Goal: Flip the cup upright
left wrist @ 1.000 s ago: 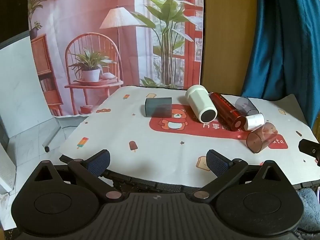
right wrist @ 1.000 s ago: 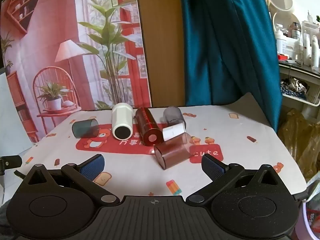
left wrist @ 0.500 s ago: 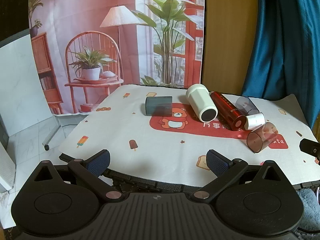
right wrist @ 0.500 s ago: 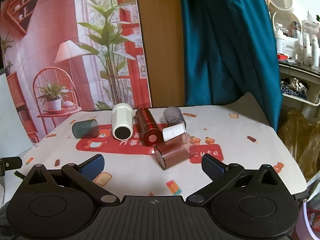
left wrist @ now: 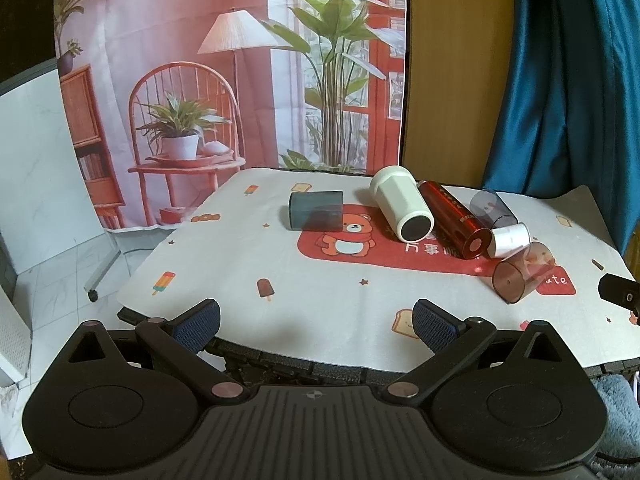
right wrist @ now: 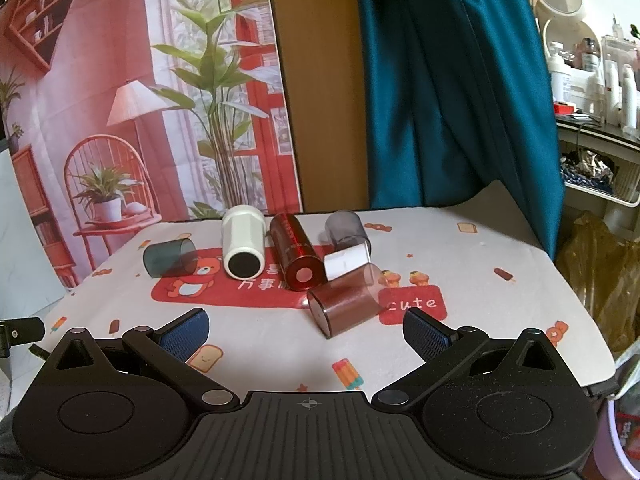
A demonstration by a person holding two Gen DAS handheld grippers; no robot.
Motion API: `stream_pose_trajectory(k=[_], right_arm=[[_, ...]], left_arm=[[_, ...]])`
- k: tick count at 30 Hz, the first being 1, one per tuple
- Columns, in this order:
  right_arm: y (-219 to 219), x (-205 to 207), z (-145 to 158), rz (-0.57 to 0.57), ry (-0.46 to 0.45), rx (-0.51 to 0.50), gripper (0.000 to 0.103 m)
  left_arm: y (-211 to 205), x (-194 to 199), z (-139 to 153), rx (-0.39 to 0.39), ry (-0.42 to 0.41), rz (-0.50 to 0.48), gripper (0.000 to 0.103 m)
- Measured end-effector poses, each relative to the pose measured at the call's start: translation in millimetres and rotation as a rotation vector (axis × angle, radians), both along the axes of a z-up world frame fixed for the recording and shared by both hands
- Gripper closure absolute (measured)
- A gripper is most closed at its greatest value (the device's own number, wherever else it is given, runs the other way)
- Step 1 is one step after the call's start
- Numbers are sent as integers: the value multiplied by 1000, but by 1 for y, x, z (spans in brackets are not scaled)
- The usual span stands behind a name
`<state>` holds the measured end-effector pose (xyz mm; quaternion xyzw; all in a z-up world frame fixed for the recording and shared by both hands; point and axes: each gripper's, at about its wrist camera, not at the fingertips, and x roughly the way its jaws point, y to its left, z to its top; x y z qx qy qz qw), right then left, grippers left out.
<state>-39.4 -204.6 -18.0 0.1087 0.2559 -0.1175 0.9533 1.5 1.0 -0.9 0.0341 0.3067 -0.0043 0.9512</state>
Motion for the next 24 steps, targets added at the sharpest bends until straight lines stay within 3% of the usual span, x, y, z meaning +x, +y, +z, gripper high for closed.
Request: stream_pose_trajectory(k=[24], right_arm=[[1, 0, -8, 0, 6, 12, 0]], left_arm=[[0, -2, -5, -3, 10, 2, 0]])
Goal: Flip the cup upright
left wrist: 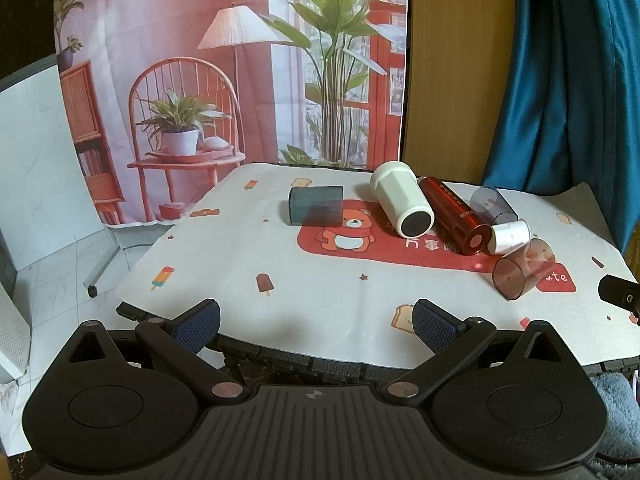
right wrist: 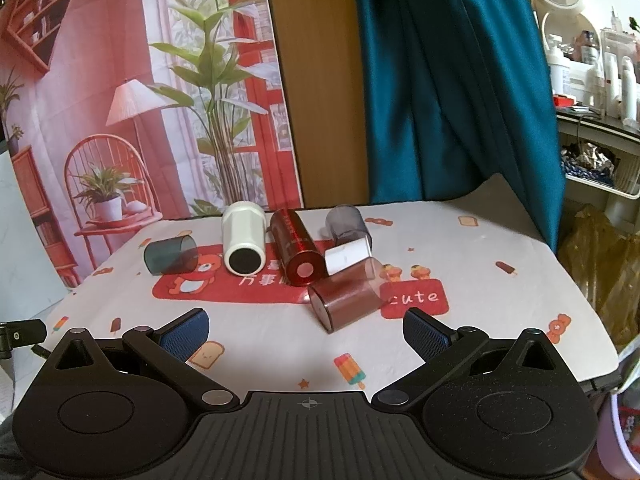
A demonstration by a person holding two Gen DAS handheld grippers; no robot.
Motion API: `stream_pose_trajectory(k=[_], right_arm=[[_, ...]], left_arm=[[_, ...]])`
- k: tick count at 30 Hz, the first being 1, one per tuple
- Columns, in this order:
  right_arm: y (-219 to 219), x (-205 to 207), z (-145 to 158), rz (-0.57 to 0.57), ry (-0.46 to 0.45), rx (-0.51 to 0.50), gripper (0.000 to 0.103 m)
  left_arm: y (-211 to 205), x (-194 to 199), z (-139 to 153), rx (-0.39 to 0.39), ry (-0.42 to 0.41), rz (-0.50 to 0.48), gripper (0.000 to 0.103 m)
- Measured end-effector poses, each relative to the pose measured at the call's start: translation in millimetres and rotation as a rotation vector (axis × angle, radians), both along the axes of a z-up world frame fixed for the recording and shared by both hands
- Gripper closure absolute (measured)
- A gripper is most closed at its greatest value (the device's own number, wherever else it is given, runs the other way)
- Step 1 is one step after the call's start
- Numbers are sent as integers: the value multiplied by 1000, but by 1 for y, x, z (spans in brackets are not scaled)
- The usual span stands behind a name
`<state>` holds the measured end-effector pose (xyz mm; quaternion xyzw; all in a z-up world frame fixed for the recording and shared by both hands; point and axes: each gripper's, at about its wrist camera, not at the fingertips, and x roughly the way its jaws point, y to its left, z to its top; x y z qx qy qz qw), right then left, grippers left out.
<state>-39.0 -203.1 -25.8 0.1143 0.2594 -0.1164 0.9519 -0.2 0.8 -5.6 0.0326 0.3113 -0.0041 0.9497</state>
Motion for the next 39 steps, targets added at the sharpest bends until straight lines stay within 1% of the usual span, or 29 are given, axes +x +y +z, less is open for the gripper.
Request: stream_pose_trajectory(k=[21, 28, 32, 36, 38, 39], right_arm=[[0, 0, 0, 0, 3, 4, 0], [-2, -3, -5, -17, 3, 29, 0], [-4, -3, 1, 4, -33, 32, 0], [-1, 2, 5, -18, -64, -30, 0], [-5, 9, 3, -20, -60, -22, 0], [-8, 13, 1, -25, -60, 0, 0]], left_arm=[[3, 4, 0, -15, 27, 13, 0], [5, 6, -2, -23, 39, 17, 0], [6, 9, -3, -24, 53, 17, 0], [9, 13, 0, -20, 15, 8, 0], [10, 18, 1, -10, -10, 0, 0], [11, 21, 0, -2, -19, -5, 0]])
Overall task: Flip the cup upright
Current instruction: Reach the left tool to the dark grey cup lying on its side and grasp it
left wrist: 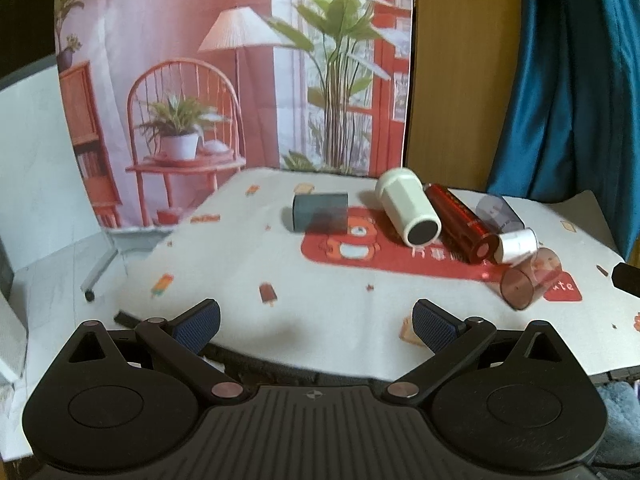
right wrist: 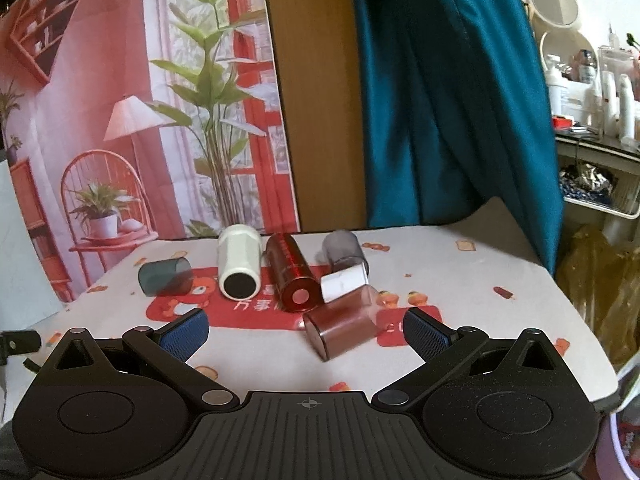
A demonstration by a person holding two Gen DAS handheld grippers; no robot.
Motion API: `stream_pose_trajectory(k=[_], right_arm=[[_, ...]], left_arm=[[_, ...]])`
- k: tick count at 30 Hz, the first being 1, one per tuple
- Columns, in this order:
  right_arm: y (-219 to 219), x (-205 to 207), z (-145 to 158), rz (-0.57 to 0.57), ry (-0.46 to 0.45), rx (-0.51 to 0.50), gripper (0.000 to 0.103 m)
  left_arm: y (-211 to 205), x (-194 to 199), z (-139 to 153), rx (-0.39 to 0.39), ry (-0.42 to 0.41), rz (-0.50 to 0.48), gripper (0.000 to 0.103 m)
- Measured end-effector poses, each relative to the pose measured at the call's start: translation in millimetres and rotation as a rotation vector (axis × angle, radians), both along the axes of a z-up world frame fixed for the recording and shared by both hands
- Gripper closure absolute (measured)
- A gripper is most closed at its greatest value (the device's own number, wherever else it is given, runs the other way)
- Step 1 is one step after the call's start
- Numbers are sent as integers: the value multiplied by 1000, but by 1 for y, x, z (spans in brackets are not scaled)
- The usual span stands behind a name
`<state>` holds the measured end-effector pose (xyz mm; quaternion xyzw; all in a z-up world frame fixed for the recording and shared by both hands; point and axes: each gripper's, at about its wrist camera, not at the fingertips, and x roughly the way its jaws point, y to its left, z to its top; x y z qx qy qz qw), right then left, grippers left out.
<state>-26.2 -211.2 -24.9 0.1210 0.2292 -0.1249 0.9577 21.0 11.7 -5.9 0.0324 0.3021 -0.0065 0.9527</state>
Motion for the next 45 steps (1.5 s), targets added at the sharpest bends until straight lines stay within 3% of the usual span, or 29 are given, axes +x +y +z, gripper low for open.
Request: stream_pose_trajectory(k=[3, 7, 12, 20, 22, 24, 29, 34, 37, 39, 43, 45], right_arm=[[-8, 15, -4, 0, -3, 41, 0], [-11, 39, -5, 61, 21, 38, 0], [-11, 62, -7, 54, -3, 14, 0], [-13, 88, -41, 88, 87, 62, 0], [-16, 91, -46, 86, 103, 67, 0], [-20, 94, -50, 81, 116, 67, 0], [-36, 103, -62, 49, 155, 73, 0], [-45, 113, -75, 20, 185, 91, 0], [-45, 116, -79, 28, 191, 94, 0], [-44, 118, -79, 32, 195, 92, 0], [-46, 119, -83, 28, 205, 107, 0], [-47, 119, -84, 25, 207, 117, 0]], left_arm=[[5, 14, -4, 0, -10, -12, 0], [13, 46, -11, 22, -15, -23, 0], [30, 99, -15, 27, -33, -38, 0], [54, 224, -34, -99, 6, 51, 0], [55, 250, -44, -114, 26, 88, 4], [55, 275, -55, -134, 39, 111, 15], [57, 324, -75, -216, 68, 116, 17], [53, 348, -95, -266, 109, 143, 17], [53, 349, -103, -328, 135, 127, 26], [51, 346, -107, -369, 154, 84, 27], [42, 327, -110, -364, 157, 10, 31], [37, 318, -109, -362, 170, -38, 41]])
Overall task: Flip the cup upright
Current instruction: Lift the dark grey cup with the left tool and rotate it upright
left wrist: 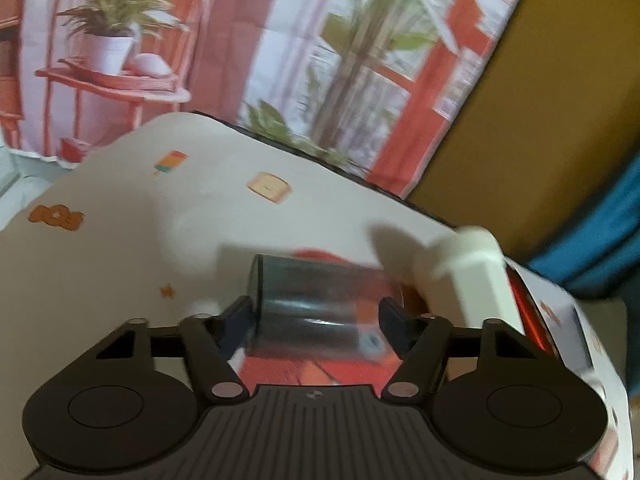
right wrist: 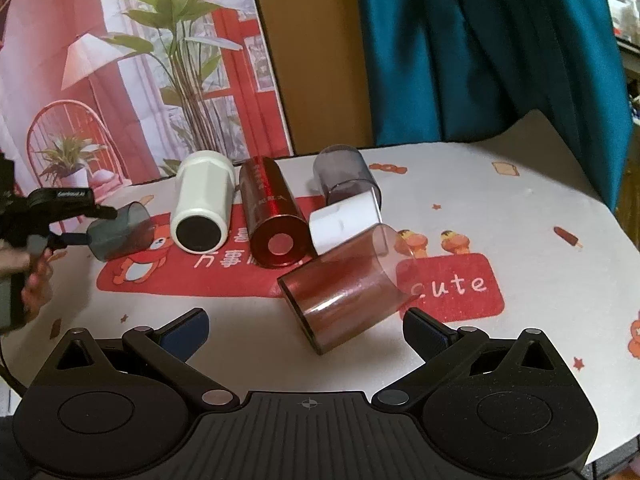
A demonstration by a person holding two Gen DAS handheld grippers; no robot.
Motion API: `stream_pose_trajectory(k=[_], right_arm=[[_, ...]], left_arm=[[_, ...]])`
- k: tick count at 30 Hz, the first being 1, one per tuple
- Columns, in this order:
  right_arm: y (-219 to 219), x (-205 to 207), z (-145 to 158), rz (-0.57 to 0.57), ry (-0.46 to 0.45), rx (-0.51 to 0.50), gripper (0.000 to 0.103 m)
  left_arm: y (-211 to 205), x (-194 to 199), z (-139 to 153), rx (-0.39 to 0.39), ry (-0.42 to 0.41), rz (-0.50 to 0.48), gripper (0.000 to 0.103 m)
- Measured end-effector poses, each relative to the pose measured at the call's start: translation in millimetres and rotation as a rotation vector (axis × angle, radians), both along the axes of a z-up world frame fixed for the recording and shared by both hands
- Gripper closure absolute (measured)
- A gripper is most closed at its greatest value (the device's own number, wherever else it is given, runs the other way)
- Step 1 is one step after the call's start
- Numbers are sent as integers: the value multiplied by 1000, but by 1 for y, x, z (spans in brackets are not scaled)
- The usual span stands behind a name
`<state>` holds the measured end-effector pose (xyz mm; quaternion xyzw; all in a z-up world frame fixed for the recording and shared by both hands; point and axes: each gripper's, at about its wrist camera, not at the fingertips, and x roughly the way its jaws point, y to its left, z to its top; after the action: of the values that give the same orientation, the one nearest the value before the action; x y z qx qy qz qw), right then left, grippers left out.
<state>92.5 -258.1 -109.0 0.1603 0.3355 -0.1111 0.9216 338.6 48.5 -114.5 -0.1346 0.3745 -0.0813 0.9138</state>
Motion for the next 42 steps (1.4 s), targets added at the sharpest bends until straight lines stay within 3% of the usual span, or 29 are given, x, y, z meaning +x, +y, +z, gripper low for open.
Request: stream_pose_trajectory(k=[4, 6, 8, 10, 12, 15, 19, 22, 24, 27, 30, 35, 42], right_arm=[[0, -3, 0, -11, -6, 9, 0], [-3, -4, -1, -19, -9, 24, 0], [-6, -5, -2, -25, -10, 35, 0], [-7, -6, -4, -25, -8, 34, 0], [-6, -5, -3, -23, -4, 30, 0], [-4, -5, 0, -22, -14, 15, 0], [-5, -9, 1, -38, -15, 13, 0], [-8, -11, -1, -58, -6, 22, 0], [-9, -11, 0, -62, -3, 21, 0], [-6, -10, 2, -44, -1, 12, 0], [-4, -11, 2, -38, 3, 25, 0], [-2, -13, 1, -42, -6, 52, 0], [4, -23, 0, -24, -16, 77, 0]], left_arm=[[-18, -25, 4, 42, -12, -112, 43], [-32, -40, 5, 112, -38, -187, 42], [-43, -52, 10, 236, -117, -218, 41], [-49, -59, 18, 364, -235, -200, 33], [-50, -56, 21, 422, -314, -162, 12], [-44, -29, 10, 387, -280, -152, 11], [-46, -5, -17, 442, -207, -164, 10], [-45, 6, -29, 425, -170, -204, 11], [-44, 2, -33, 411, -134, -248, 24], [-48, -7, -31, 427, -147, -252, 30], [-44, -12, -29, 388, -134, -220, 36], [-40, -45, -23, 362, -85, -206, 37], [-67, -113, -18, 311, -34, -148, 37]])
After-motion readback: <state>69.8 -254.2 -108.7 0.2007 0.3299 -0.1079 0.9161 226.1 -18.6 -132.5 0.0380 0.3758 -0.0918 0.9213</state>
